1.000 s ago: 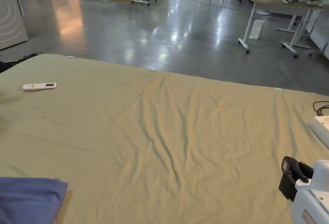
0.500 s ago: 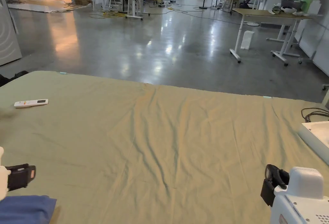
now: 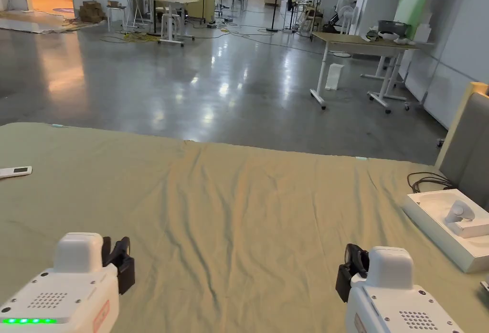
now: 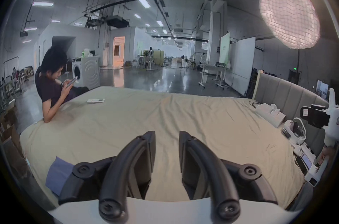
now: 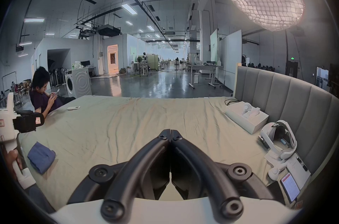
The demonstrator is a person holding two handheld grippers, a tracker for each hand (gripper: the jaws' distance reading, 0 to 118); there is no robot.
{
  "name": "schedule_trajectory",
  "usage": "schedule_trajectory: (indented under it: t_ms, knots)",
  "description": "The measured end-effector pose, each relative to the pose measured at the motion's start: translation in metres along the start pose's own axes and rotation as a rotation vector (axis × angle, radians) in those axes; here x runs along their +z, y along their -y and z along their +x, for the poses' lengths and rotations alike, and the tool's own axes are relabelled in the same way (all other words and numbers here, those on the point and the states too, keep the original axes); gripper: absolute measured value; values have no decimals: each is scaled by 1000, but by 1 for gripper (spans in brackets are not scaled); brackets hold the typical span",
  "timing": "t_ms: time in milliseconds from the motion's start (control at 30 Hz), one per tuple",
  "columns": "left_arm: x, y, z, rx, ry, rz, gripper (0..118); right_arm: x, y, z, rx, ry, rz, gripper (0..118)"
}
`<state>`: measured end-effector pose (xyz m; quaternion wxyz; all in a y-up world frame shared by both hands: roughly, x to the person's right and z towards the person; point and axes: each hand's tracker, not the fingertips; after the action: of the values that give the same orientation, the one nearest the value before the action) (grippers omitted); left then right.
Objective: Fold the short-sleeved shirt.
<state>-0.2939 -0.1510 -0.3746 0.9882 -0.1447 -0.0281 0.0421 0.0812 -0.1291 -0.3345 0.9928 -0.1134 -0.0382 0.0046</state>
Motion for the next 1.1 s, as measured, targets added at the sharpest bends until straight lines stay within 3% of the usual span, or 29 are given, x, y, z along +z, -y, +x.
schedule_trajectory:
  t_ms: [67, 233, 500, 1100]
  knots:
    - [-2, -1, 17, -26, 4, 0, 11, -2, 2, -2, -1, 3, 6, 0]
    - [-2, 2, 48, -96, -7, 9, 3, -2, 5, -6, -5, 10, 12, 0]
    - [2, 4, 72, -156, -8, 42, 3, 1, 2, -5, 16, 14, 31, 0]
    - [2, -4, 88, -134, 9, 54, 3, 1, 1, 3, 30, 23, 30, 0]
